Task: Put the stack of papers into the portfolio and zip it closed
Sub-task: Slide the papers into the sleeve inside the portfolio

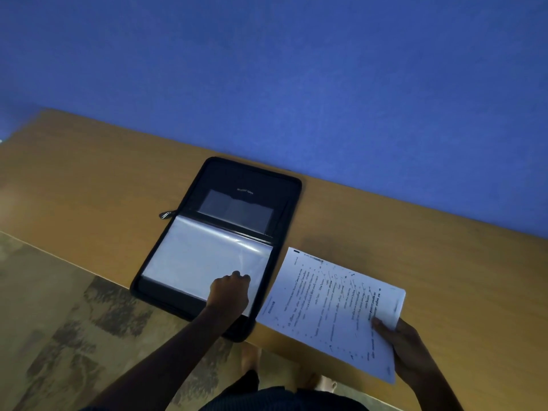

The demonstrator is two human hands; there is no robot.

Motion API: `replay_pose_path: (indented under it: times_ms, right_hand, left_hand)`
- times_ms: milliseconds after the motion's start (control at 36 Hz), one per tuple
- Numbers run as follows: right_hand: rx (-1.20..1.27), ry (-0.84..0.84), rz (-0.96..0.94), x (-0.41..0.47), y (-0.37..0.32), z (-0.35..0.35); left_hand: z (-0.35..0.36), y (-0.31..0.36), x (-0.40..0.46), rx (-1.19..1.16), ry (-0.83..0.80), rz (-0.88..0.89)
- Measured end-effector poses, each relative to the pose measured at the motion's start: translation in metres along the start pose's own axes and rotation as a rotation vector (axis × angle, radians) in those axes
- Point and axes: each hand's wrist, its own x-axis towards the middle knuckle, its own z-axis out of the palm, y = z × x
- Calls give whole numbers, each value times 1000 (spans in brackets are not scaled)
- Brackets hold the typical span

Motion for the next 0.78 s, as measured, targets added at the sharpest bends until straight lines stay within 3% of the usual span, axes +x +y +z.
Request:
replay_pose_path:
  times_ms: [333, 778]
  right_hand:
    - [-39, -52, 32, 10, 0, -11]
    - [-263, -166, 37, 22, -40, 15]
  left_hand:
    - [-11, 18, -10, -40, -53, -183]
    - [-13, 28, -27, -46, -2, -195]
